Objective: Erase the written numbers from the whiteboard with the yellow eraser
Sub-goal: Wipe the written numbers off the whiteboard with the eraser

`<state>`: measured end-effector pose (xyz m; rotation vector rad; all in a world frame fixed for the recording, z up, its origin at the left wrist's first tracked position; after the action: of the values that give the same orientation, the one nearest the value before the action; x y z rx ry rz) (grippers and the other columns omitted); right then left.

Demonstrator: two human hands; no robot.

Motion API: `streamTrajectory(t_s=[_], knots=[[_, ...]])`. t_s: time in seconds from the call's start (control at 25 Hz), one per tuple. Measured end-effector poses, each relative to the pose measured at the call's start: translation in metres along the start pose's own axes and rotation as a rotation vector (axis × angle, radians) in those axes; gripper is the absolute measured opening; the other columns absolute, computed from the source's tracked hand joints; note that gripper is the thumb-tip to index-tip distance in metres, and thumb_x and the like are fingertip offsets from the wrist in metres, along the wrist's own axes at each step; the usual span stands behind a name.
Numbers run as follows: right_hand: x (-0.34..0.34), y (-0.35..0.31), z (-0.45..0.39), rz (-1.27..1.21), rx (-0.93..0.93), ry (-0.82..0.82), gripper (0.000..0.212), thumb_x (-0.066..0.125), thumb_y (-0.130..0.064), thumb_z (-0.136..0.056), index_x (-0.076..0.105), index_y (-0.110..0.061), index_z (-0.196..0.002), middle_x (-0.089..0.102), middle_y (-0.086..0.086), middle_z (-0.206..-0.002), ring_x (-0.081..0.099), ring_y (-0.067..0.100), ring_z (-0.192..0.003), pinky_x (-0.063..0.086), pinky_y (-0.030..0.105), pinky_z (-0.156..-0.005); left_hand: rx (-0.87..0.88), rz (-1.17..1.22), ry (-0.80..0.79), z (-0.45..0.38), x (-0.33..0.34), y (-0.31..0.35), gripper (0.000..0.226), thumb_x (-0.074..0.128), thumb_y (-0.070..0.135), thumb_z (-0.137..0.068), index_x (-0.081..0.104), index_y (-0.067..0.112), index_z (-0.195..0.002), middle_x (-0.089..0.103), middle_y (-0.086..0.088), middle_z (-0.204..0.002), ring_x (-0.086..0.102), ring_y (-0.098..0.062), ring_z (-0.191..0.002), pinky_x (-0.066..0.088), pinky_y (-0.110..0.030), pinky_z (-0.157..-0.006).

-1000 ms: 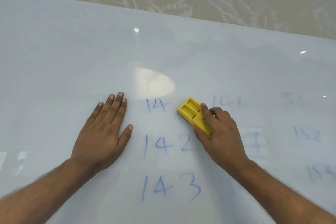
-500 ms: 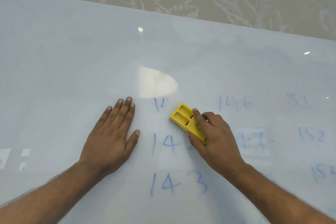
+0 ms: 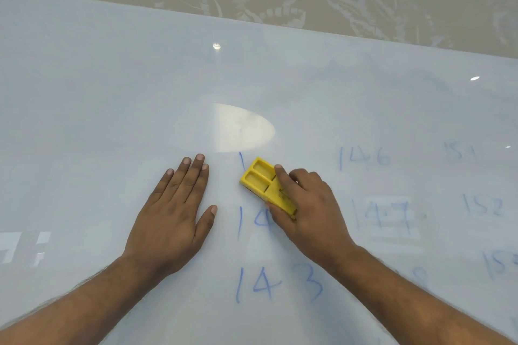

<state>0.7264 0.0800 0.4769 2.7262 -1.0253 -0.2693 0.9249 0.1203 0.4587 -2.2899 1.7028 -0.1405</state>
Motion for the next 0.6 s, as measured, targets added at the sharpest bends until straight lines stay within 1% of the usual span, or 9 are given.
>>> streamTrajectory(t_s=[0.12, 0.24, 0.32, 0.44, 0.52, 0.6], knots=[[-0.008, 0.014, 0.004, 0.039, 0.007, 0.012, 0.059, 0.06, -0.038, -0.087, 0.05, -0.009, -0.138, 0.057, 0.005, -0.103, 0.051, 0.026, -0.085, 0.048, 0.041, -0.073, -0.006, 0.0, 0.001, 0.001, -0.001, 0.001, 0.068, 0.024, 0.045, -0.102, 0.018, 0.007, -0.158, 0.014, -0.006, -0.168, 0.014, -0.021, -0.156, 0.014, -0.041, -0.124], [-0.012, 0.021, -0.017, 0.004, 0.086, 0.073, 0.058, 0.067, -0.032, -0.087, 0.05, -0.009, -0.138, 0.056, 0.007, -0.103, 0.049, 0.027, -0.088, 0.046, 0.042, -0.076, -0.005, 0.003, 0.008, 0.002, -0.001, 0.001, 0.068, 0.024, 0.045, -0.102, 0.02, 0.006, -0.158, 0.015, -0.006, -0.168, 0.015, -0.021, -0.155, 0.014, -0.041, -0.125], [-0.007, 0.016, -0.036, -0.008, 0.125, 0.094, 0.06, 0.066, -0.033, -0.087, 0.048, -0.01, -0.139, 0.055, 0.008, -0.106, 0.048, 0.027, -0.092, 0.044, 0.043, -0.079, -0.004, 0.002, 0.015, 0.002, -0.001, 0.001, 0.068, 0.025, 0.045, -0.102, 0.021, 0.006, -0.157, 0.016, -0.006, -0.168, 0.016, -0.021, -0.155, 0.014, -0.04, -0.125], [0.006, -0.01, -0.044, -0.029, 0.071, 0.068, 0.061, 0.064, -0.034, -0.088, 0.046, -0.009, -0.14, 0.055, 0.008, -0.108, 0.048, 0.028, -0.094, 0.043, 0.042, -0.08, 0.0, 0.009, 0.023, 0.003, -0.001, 0.0, 0.068, 0.025, 0.045, -0.102, 0.021, 0.007, -0.158, 0.016, -0.006, -0.168, 0.015, -0.02, -0.155, 0.013, -0.039, -0.125], [0.013, -0.024, -0.029, -0.04, 0.009, 0.027, 0.06, 0.062, -0.036, -0.088, 0.046, -0.009, -0.14, 0.055, 0.007, -0.107, 0.049, 0.028, -0.092, 0.045, 0.041, -0.078, 0.006, 0.006, 0.021, 0.005, 0.0, -0.001, 0.068, 0.025, 0.045, -0.102, 0.019, 0.008, -0.158, 0.015, -0.005, -0.168, 0.013, -0.019, -0.156, 0.012, -0.039, -0.125], [0.012, -0.024, -0.008, -0.012, -0.033, -0.01, 0.06, 0.059, -0.039, -0.088, 0.047, -0.01, -0.139, 0.056, 0.005, -0.106, 0.05, 0.026, -0.088, 0.046, 0.041, -0.075, 0.005, 0.002, 0.019, 0.007, 0.001, -0.001, 0.068, 0.024, 0.045, -0.102, 0.018, 0.008, -0.158, 0.014, -0.005, -0.169, 0.013, -0.02, -0.156, 0.013, -0.04, -0.125]])
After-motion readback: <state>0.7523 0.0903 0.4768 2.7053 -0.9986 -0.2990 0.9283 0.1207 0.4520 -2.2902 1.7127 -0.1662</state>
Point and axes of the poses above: each hand's wrist, its own z-axis away from the middle knuckle, its own x-axis out of the palm, y = z × x, the point moved 10 cm from there along -z, towards the middle knuckle
